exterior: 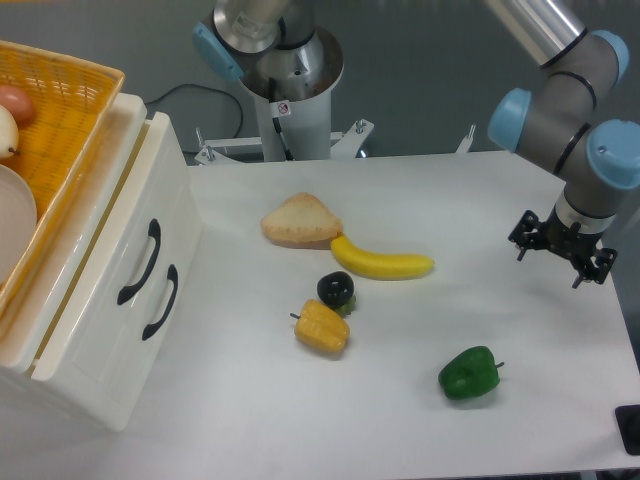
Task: Slide the top white drawer open
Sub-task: 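Move the gripper from its start pose toward the white cabinet, then swing the gripper over the table to the upper drawer's black handle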
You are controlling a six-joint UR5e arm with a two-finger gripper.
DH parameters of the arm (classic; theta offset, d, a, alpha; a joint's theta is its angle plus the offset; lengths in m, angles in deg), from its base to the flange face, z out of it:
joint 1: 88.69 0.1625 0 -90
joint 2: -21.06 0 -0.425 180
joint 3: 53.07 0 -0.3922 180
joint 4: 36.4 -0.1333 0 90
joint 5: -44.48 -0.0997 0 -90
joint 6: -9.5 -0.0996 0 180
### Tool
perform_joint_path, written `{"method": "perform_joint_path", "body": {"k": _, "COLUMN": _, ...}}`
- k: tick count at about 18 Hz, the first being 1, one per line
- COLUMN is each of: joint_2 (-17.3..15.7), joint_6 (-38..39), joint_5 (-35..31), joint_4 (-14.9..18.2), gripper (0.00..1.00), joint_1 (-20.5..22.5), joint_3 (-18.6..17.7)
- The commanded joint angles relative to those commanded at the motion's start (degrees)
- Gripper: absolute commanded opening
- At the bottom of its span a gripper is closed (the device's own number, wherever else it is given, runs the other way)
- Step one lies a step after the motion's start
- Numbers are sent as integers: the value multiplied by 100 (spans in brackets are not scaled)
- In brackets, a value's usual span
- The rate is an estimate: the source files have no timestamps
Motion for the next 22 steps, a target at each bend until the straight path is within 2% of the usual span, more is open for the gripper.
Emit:
{"method": "perform_joint_path", "body": {"k": 4, "joint_2": -536, "joint_6": 739, "joint_5": 70, "joint_4": 61, "gripper": 100, "joint_1": -237, "joint_3": -475}}
{"method": "perform_joint_path", "body": {"k": 6, "joint_2": -730, "joint_6": 994, "joint_5": 394, "joint_4": 149, "gripper": 100, "joint_1": -352, "joint_3": -616}}
{"method": "perform_joint_path", "body": {"k": 11, "joint_2": -1055, "joint_6": 1775, "joint_5": 1238, "joint_4": 457, "gripper": 100, "joint_1": -764, "joint_3": -669}}
{"method": "perform_joint_path", "body": {"k": 16, "joint_2": -1407, "joint_6": 2953, "joint_5": 1406, "joint_4": 852, "gripper": 100, "joint_1": -1642, "joint_3": -678}}
{"method": "perform_joint_path", "body": {"k": 19, "joint_2": -1582, "joint_6": 3437, "joint_5": 1617, "joint_4": 1194, "gripper": 100, "joint_1": -2012, "joint_3": -678}}
{"method": "perform_joint_path", "body": {"k": 22, "joint_2": -1645, "joint_6": 3754, "joint_5": 1661, "joint_4": 1283, "gripper": 100, "joint_1": -2311, "joint_3": -678}}
